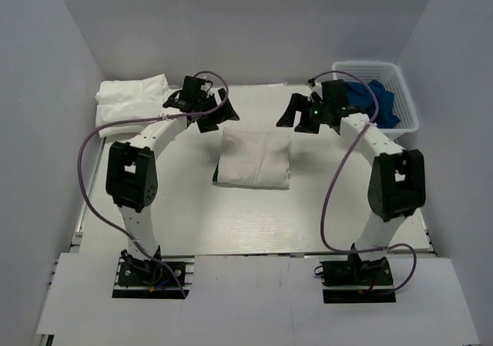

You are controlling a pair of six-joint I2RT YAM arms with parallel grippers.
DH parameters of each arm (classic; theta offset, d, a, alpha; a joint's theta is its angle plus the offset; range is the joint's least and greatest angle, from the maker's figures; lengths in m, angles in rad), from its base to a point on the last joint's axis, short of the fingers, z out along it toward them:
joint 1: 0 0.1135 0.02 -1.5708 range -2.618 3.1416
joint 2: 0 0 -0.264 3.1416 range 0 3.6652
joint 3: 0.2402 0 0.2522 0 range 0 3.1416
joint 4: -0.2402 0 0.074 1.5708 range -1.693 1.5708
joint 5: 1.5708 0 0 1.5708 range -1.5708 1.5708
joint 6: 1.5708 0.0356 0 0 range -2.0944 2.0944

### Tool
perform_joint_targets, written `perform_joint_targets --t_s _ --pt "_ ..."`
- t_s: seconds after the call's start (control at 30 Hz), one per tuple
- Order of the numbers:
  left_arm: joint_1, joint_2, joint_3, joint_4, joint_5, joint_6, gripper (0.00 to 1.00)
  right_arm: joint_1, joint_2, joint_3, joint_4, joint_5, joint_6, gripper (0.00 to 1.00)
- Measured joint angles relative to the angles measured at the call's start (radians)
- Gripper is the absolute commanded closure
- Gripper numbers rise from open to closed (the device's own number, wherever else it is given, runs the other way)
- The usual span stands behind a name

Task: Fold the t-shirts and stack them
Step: Smooth out wrinkles on the folded tshirt

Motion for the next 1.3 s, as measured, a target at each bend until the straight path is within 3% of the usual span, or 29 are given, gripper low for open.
perform_joint_targets --t_s 0.1,0.2,0.47,0.57,0.73,0.87,1.07,1.2,1.3 --pt "-0.02 -0.06 -0.086 0.071 0.067 -0.019 0.0 0.022 -0.119 -0.122 0.095 -0.073 0.031 0.09" --pt "-0.037 -0.037 -0.106 0.141 0.116 -0.035 0.0 0.052 -0.131 -0.193 0.197 -0.14 0.07 0.09" --pt "-0.035 0.235 -0.049 0.284 0.198 -0.058 0.0 0.043 0.178 -0.167 0.425 -0.192 0.117 0.09" --pt "-0.02 0.265 0.017 0.276 0.19 -0.054 0.0 0.018 0.257 -0.153 0.495 -0.24 0.156 0.09" --pt "-0.014 0.275 0.026 0.276 0.196 -0.039 0.0 0.011 0.256 -0.149 0.51 -0.234 0.142 0.09" --pt "-0.018 0.266 0.04 0.245 0.192 -0.012 0.0 0.016 0.23 -0.113 0.429 -0.221 0.094 0.09" --pt "-0.038 0.106 -0.043 0.185 0.105 0.015 0.0 0.036 -0.034 -0.187 0.368 -0.205 0.053 0.09" --pt "-0.054 -0.14 -0.243 0.219 0.071 0.003 0.0 0.063 -0.226 -0.349 0.431 -0.245 0.058 0.09" --pt "-0.075 -0.243 -0.378 0.294 0.106 -0.025 0.0 0.084 -0.237 -0.457 0.475 -0.278 0.077 0.09"
